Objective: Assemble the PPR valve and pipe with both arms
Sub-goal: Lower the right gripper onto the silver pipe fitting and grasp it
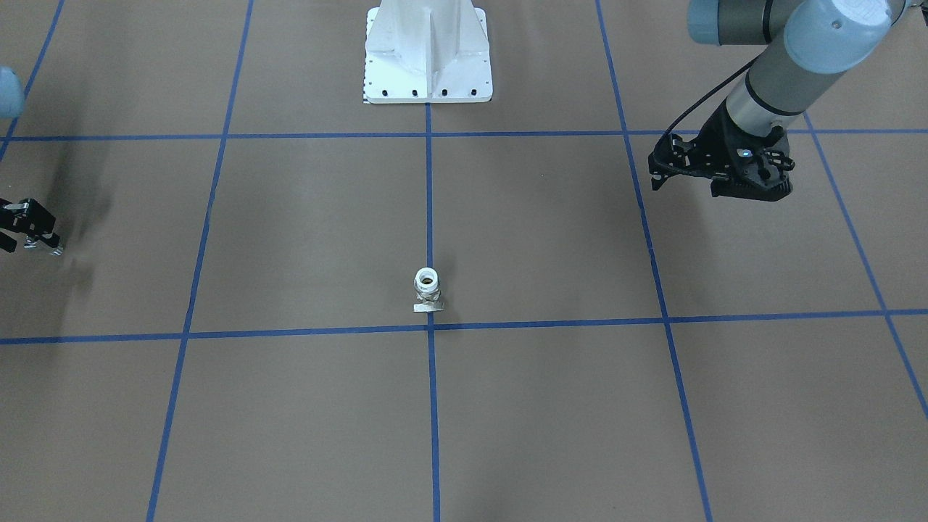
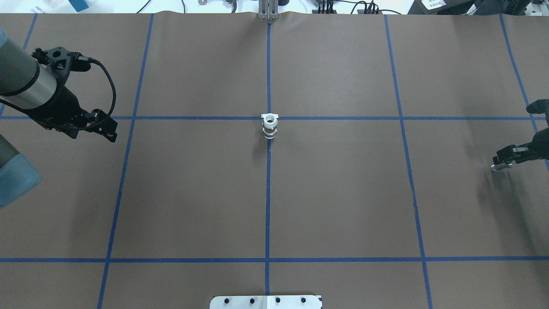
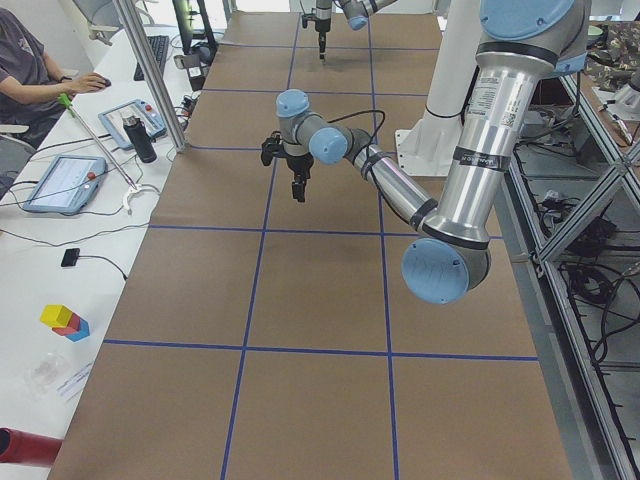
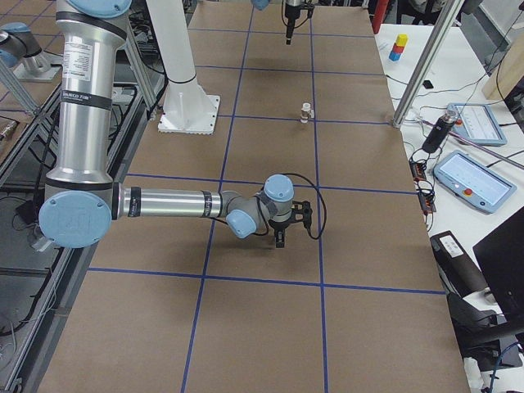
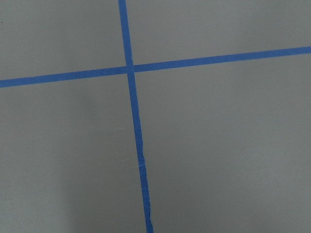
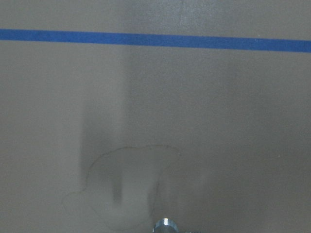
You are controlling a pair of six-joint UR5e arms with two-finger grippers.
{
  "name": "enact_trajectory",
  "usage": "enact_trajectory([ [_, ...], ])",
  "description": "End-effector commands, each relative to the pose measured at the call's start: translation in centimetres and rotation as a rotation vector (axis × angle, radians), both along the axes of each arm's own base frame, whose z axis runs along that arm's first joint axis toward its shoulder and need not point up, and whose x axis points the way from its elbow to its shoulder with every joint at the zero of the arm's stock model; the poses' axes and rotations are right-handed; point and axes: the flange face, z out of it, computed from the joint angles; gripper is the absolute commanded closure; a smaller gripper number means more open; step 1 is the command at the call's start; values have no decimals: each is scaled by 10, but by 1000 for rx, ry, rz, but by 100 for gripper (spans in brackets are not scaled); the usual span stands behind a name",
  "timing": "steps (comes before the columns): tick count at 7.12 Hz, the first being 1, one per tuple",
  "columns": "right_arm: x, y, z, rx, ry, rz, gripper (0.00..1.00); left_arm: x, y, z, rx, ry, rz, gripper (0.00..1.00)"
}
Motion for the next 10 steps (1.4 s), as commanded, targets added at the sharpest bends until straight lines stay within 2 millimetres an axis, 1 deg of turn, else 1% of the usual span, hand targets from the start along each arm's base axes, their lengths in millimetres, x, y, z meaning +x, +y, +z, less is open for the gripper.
enact_trajectory([
  [1,1,2,-5,6,-9,-3,78,0,0,-1,-4,2,-6,0],
  [2,2,4,-9,7,-18,-7,83,0,1,-1,-6,1,-7,0],
  [4,2,4,-9,7,-19,-8,88,0,1,4,-17,-5,-8,0],
  [5,3,4,-10,8,-19,-6,99,0,1,4,-16,-5,-7,0],
  [6,3,3,-14,14,-25,-8,100,0,1,5,-18,-7,-7,0],
  [7,0,2,-27,21,-39,-8,100,0,1,5,-17,-6,-7,0],
  [8,-4,-4,-41,35,-59,-8,100,-1,1,5,-10,-6,-3,0],
  [9,-13,-22,-65,46,-83,18,100,-3,1,6,-7,-7,-2,0],
  [10,-36,-61,-111,-17,-98,77,100,-11,7,20,1,-17,18,0],
])
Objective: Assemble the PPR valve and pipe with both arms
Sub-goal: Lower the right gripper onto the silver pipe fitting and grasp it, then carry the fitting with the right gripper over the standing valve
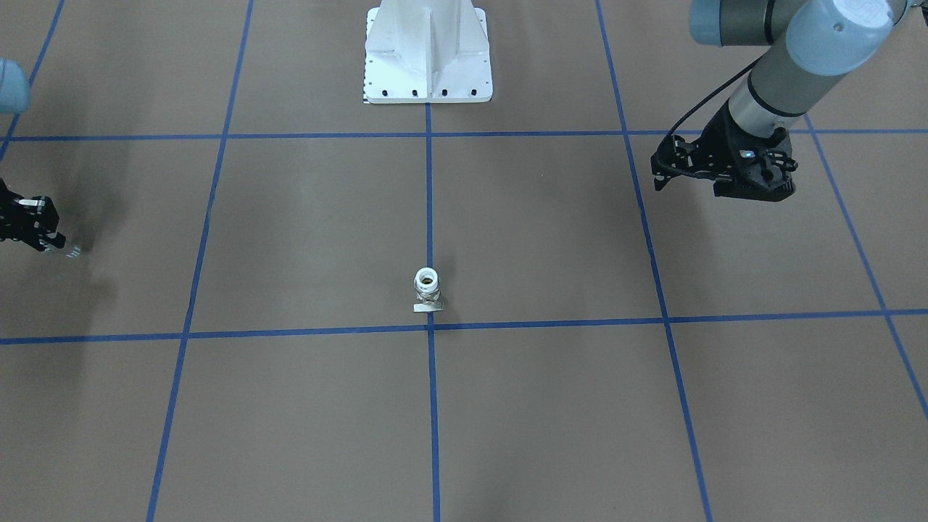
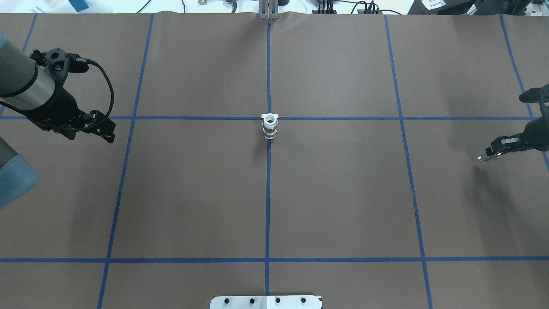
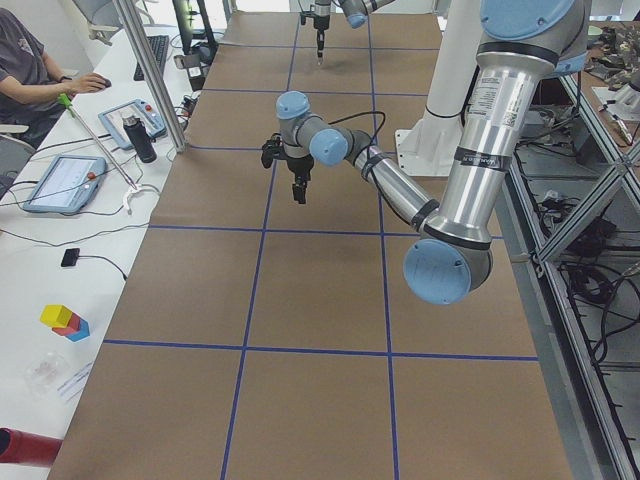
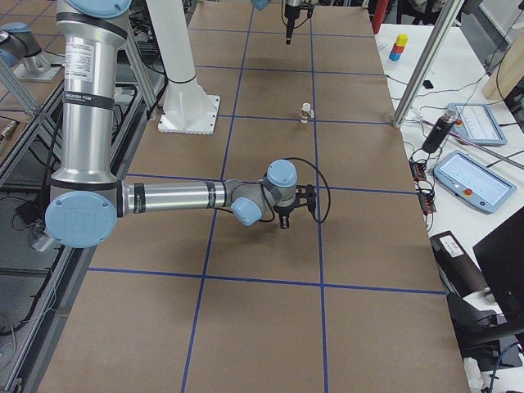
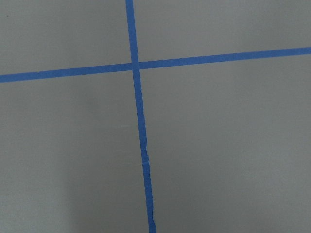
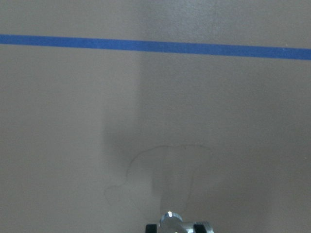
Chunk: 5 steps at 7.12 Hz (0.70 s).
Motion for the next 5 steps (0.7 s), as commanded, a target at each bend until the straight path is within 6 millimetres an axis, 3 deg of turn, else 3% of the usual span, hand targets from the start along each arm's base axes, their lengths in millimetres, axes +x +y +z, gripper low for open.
enact_trajectory([
  [1,-43,-77,-108,-88,-16,79,100,-21,5,25,35,-22,38,0],
  [2,-72,-111,-186,-146,-21,115,100,-33,3,36,49,-33,48,0],
  [3,-121,-121,-259,-211,-25,159,100,-51,-1,49,85,-43,70,0],
  [4,-178,-114,-320,-240,-24,209,100,-71,-3,67,111,-58,93,0],
  [5,-229,-114,-381,-337,-38,257,100,-74,-4,72,112,-62,98,0],
])
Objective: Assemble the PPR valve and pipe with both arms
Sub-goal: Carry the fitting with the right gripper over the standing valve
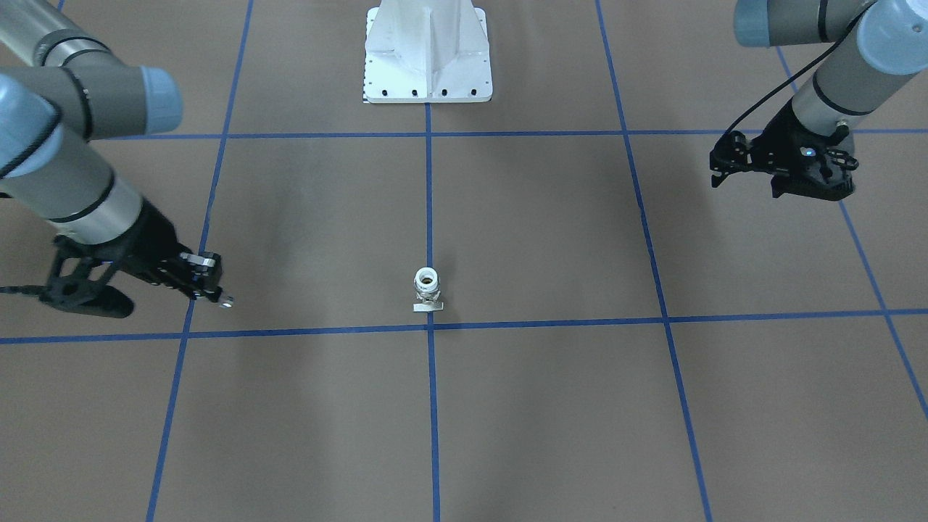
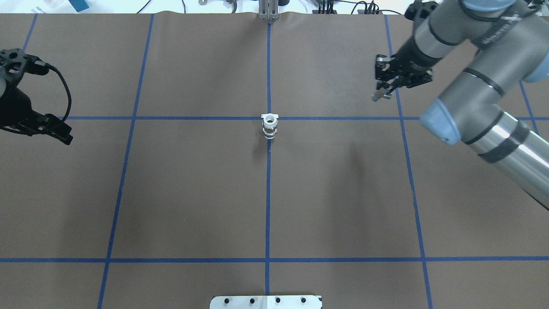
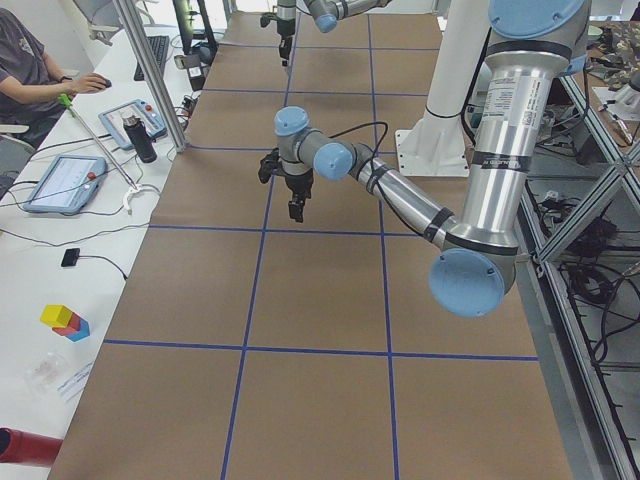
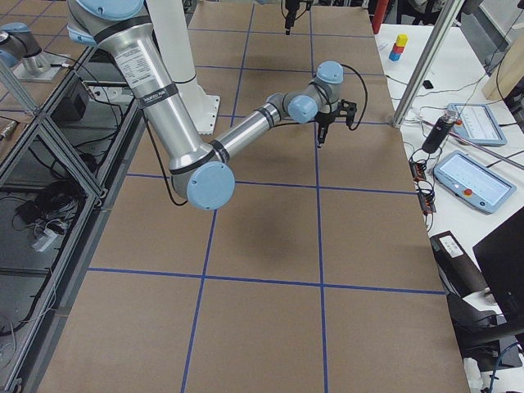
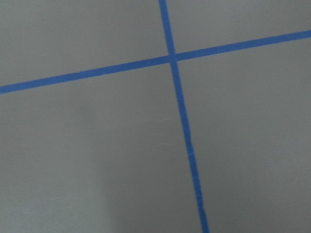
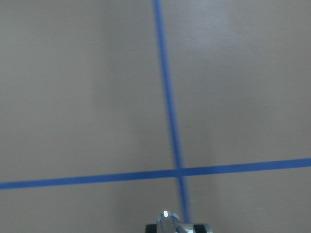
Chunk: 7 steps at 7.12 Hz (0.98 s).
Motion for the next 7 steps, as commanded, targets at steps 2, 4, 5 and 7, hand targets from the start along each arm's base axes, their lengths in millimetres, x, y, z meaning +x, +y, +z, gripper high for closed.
enact_trajectory([
  [2,-124,20,-140,-82,20,69,100,-9,-3,16,6,-14,16,0],
  [4,-158,2,-166,-85,50,71,100,-9,-4,13,3,-12,9,0],
  [5,-176,17,-164,-82,56,45,100,-8,-4,12,4,-11,10,0],
  [7,-194,35,-165,-75,60,21,100,-8,-5,12,4,-11,9,0],
])
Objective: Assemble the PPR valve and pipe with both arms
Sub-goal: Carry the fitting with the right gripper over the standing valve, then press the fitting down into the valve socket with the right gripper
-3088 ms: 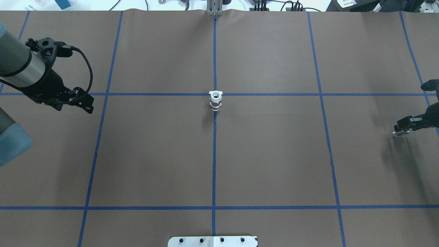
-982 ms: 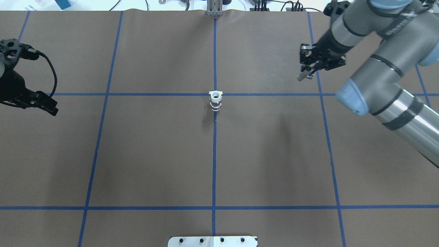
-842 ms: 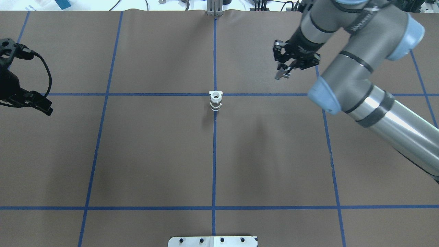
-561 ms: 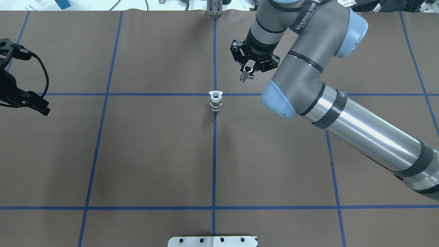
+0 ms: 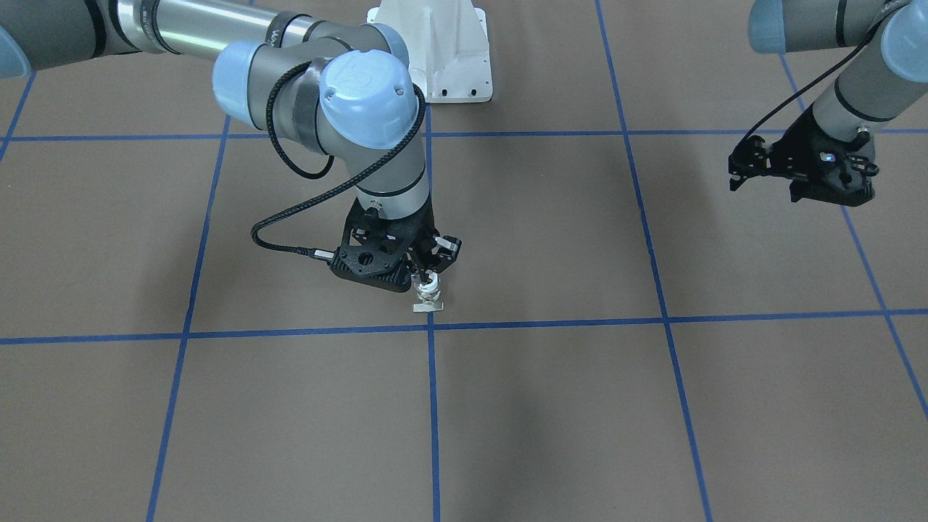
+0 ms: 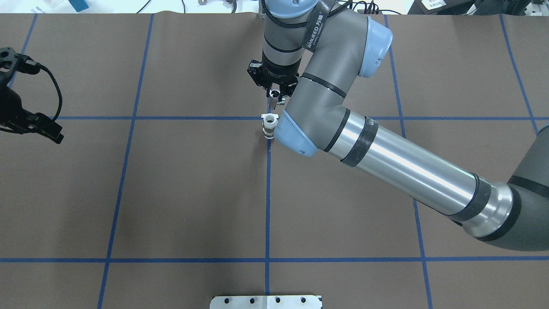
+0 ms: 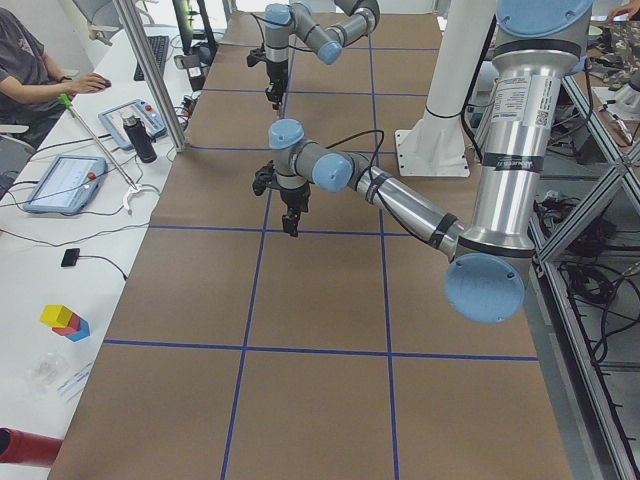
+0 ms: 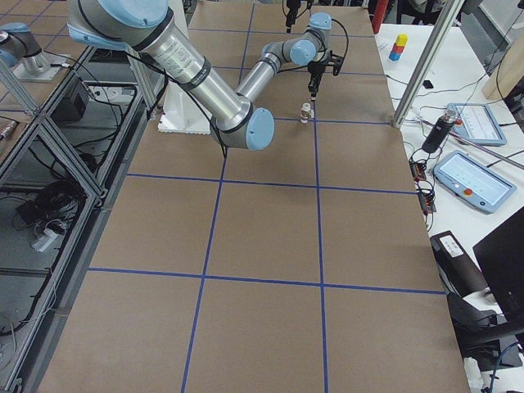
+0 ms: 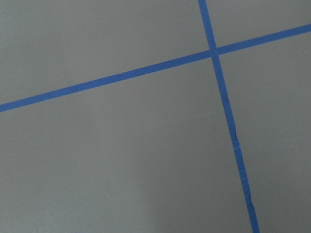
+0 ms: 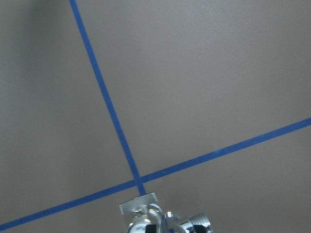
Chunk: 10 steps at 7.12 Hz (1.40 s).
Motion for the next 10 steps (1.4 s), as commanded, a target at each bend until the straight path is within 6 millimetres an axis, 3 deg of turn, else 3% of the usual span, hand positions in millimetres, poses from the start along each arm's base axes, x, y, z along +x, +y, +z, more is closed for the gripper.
enact_trajectory([
  [1,-20,17,2,17,18,-13,100,-1,0,-1,1,1,-1,0],
  [10,-20,13,6,24,34,3,100,-1,1,-3,3,4,-2,0],
])
